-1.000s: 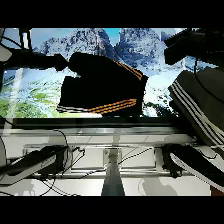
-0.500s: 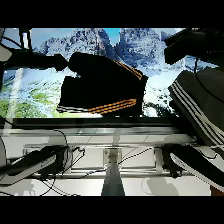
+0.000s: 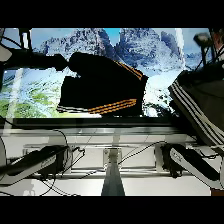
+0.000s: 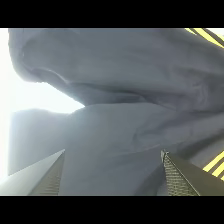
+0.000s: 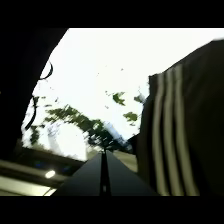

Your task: Fold the clothes and pants, and hang the long-sleeved shirts on hangers.

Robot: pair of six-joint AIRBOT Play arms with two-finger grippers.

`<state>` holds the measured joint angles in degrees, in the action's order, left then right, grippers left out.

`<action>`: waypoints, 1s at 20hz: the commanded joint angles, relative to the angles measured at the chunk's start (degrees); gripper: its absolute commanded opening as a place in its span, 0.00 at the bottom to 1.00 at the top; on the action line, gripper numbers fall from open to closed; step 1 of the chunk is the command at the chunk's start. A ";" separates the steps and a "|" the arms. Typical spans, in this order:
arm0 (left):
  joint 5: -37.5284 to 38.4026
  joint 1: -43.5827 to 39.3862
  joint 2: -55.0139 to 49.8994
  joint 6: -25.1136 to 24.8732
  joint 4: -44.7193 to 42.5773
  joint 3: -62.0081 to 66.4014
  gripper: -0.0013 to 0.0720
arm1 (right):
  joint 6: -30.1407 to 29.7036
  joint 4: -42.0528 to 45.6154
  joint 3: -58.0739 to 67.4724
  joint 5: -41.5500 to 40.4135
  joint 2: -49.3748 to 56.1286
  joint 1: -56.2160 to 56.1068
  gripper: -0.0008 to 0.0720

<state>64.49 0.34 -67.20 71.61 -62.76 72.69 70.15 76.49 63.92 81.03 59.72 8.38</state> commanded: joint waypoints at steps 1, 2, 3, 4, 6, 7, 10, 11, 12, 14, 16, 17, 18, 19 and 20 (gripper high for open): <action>-0.17 0.02 0.00 0.00 0.00 0.04 0.97 | -2.23 -21.09 -16.83 0.46 0.33 8.11 0.13; -0.46 0.02 0.00 0.00 0.00 0.04 0.97 | -2.21 -24.04 -21.77 -2.56 0.33 7.72 0.48; -0.44 0.02 0.00 0.00 0.28 0.04 0.97 | -2.16 -26.32 -26.32 -6.16 0.35 6.86 0.82; -0.42 0.02 0.02 0.00 0.37 0.04 0.97 | -1.86 -27.65 -30.23 -10.21 0.35 5.84 0.88; -0.44 0.02 0.00 0.00 0.39 0.04 0.97 | 1.95 -29.57 -36.20 -17.99 0.94 3.32 0.87; -0.44 0.02 0.00 0.00 0.37 0.04 0.97 | 2.69 -31.50 -37.70 -20.24 1.90 2.12 0.87; -1.60 0.02 -0.13 0.00 0.26 0.04 0.97 | 2.49 -37.13 -38.07 -21.97 8.31 -2.10 0.87; -2.29 0.13 -0.42 0.00 -0.15 0.04 0.97 | 2.21 -39.01 -37.99 -23.34 10.80 -3.52 0.87; -2.60 0.63 -0.81 0.00 -1.84 0.04 0.97 | 2.12 -40.68 -37.68 -24.30 13.00 -4.68 0.87; -2.43 2.47 -1.07 1.11 -7.54 0.04 0.97 | -1.33 -45.44 -36.52 -24.57 16.50 -6.60 0.77; -2.25 6.38 -1.07 5.09 -14.03 0.04 0.97 | -5.81 -50.31 -35.43 -25.73 17.44 -8.59 0.77; -1.75 8.68 -1.11 5.57 -16.59 0.04 0.97 | -8.13 -51.19 -34.53 -26.71 17.42 -9.31 0.69; -0.26 11.19 -1.25 5.55 -19.12 0.02 0.97 | -9.70 -51.10 -33.31 -26.86 17.42 -9.62 0.48; 1.75 13.42 -1.49 5.53 -21.84 -0.13 0.92 | -11.26 -51.01 -31.85 -26.60 17.42 -9.62 0.25; 3.85 15.65 -1.90 5.51 -24.37 -0.48 0.83 | -12.26 -50.36 -30.32 -26.38 17.40 -9.51 0.06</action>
<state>64.27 10.52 -68.53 75.94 -78.06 72.55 63.05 28.47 30.74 54.89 76.27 -0.08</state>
